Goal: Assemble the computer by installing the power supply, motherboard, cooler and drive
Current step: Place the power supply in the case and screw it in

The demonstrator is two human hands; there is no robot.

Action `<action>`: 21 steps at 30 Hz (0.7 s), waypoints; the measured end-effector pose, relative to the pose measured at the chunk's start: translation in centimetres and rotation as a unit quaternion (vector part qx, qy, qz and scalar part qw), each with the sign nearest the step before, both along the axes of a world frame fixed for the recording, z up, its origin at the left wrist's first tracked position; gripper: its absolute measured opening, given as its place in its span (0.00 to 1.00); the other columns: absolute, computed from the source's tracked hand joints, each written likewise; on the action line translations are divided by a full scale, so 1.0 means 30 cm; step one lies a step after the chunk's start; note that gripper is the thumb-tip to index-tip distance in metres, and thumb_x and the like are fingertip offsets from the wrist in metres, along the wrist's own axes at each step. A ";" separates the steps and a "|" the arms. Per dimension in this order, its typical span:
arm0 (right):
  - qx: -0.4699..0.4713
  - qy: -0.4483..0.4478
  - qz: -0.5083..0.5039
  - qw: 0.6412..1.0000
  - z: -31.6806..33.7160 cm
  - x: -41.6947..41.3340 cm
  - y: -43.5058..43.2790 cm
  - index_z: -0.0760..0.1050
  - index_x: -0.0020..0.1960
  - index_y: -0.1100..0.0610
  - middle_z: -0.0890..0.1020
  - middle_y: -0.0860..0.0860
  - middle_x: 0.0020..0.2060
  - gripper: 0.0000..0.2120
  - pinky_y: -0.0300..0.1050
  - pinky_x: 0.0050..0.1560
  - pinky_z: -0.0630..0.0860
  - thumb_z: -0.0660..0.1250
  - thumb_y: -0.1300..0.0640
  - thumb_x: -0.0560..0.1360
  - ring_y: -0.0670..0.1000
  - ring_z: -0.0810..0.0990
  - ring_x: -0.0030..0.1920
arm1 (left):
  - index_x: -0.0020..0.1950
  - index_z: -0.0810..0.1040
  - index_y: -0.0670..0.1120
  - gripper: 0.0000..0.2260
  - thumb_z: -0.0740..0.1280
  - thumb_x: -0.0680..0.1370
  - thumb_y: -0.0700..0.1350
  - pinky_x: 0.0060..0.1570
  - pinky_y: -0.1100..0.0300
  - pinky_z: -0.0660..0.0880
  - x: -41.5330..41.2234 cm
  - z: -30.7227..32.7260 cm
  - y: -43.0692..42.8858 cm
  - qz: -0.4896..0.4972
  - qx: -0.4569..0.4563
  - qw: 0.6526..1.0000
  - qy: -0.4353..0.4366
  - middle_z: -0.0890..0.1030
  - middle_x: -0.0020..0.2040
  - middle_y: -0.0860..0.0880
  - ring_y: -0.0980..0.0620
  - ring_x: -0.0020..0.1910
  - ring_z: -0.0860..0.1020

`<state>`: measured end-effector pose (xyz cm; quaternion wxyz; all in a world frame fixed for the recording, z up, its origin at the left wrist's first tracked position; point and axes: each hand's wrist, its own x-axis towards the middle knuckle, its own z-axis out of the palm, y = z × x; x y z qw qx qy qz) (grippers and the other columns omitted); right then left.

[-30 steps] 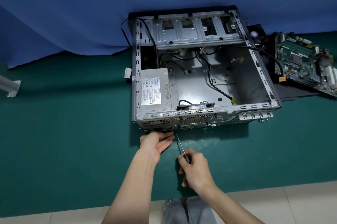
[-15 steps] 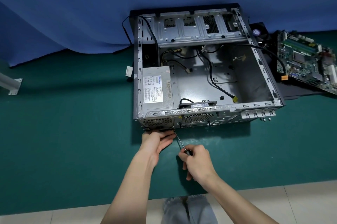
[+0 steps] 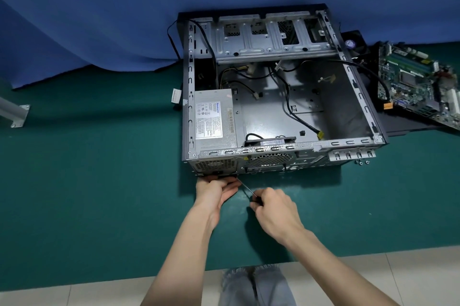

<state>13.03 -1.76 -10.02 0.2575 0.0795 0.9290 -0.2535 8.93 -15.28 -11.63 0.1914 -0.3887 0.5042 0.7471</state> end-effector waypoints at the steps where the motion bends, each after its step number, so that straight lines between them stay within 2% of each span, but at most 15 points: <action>1: 0.010 0.006 0.007 1.000 -0.001 -0.001 0.000 0.77 0.47 0.54 0.81 0.55 0.46 0.07 0.47 0.42 0.68 0.61 0.55 0.78 0.61 0.77 0.50 | 0.61 0.72 0.30 0.16 0.54 0.76 0.24 0.42 0.58 0.81 0.001 0.001 0.002 0.002 -0.002 1.000 0.001 0.81 0.45 0.38 0.43 0.42 0.83; 7: 0.022 0.011 0.004 1.000 -0.004 0.010 -0.015 0.77 0.48 0.56 0.80 0.55 0.45 0.08 0.47 0.41 0.67 0.60 0.55 0.78 0.61 0.77 0.49 | 0.62 0.70 0.29 0.16 0.55 0.75 0.24 0.42 0.57 0.81 0.002 -0.002 0.008 0.014 -0.020 1.000 -0.006 0.80 0.48 0.35 0.42 0.42 0.82; 9: 0.013 -0.003 -0.007 1.000 -0.002 0.008 -0.021 0.77 0.47 0.56 0.81 0.54 0.44 0.07 0.47 0.41 0.70 0.61 0.55 0.77 0.60 0.78 0.48 | 0.62 0.69 0.29 0.17 0.56 0.74 0.24 0.43 0.57 0.80 0.006 -0.005 0.011 0.021 -0.033 0.999 -0.007 0.80 0.50 0.32 0.41 0.42 0.82; 11: -0.075 -0.040 -0.087 0.993 -0.008 0.009 -0.028 0.79 0.44 0.56 0.81 0.55 0.38 0.06 0.47 0.35 0.76 0.65 0.55 0.76 0.56 0.80 0.37 | 0.61 0.69 0.29 0.17 0.59 0.72 0.22 0.43 0.56 0.81 0.011 -0.012 0.017 0.043 -0.049 0.998 -0.002 0.79 0.51 0.30 0.40 0.42 0.82; 13: -0.192 -0.080 -0.196 0.958 -0.015 0.019 -0.041 0.78 0.41 0.60 0.78 0.55 0.29 0.06 0.39 0.21 0.69 0.67 0.59 0.76 0.49 0.73 0.21 | 0.57 0.70 0.32 0.17 0.61 0.70 0.21 0.40 0.56 0.82 0.016 -0.017 0.029 0.076 -0.064 0.995 0.002 0.80 0.48 0.30 0.39 0.39 0.82; 14: -0.236 -0.097 -0.240 0.937 -0.018 0.025 -0.048 0.78 0.40 0.61 0.76 0.55 0.26 0.07 0.36 0.18 0.64 0.67 0.61 0.76 0.48 0.69 0.17 | 0.54 0.71 0.34 0.17 0.62 0.69 0.20 0.38 0.57 0.82 0.019 -0.020 0.035 0.092 -0.069 0.993 0.000 0.80 0.46 0.31 0.40 0.37 0.82; 16: -0.310 -0.127 -0.305 0.891 -0.019 0.039 -0.062 0.77 0.41 0.63 0.75 0.56 0.24 0.06 0.35 0.18 0.58 0.65 0.64 0.76 0.50 0.67 0.16 | 0.47 0.73 0.35 0.14 0.64 0.68 0.20 0.34 0.58 0.81 0.021 -0.025 0.047 0.119 -0.078 0.990 -0.009 0.81 0.42 0.33 0.42 0.34 0.82; 18: -0.362 -0.140 -0.343 0.855 -0.022 0.047 -0.075 0.77 0.42 0.66 0.74 0.56 0.23 0.05 0.36 0.18 0.57 0.65 0.65 0.77 0.51 0.66 0.17 | 0.43 0.76 0.34 0.11 0.67 0.67 0.21 0.31 0.60 0.79 0.021 -0.030 0.056 0.134 -0.090 0.987 -0.022 0.82 0.38 0.35 0.45 0.30 0.82; 21: -0.391 -0.140 -0.364 0.834 -0.035 0.056 -0.087 0.76 0.44 0.68 0.74 0.56 0.23 0.05 0.36 0.18 0.57 0.64 0.67 0.77 0.52 0.66 0.17 | 0.39 0.80 0.34 0.06 0.74 0.66 0.27 0.27 0.62 0.77 0.028 -0.036 0.065 0.095 -0.103 0.989 -0.045 0.82 0.34 0.38 0.45 0.28 0.82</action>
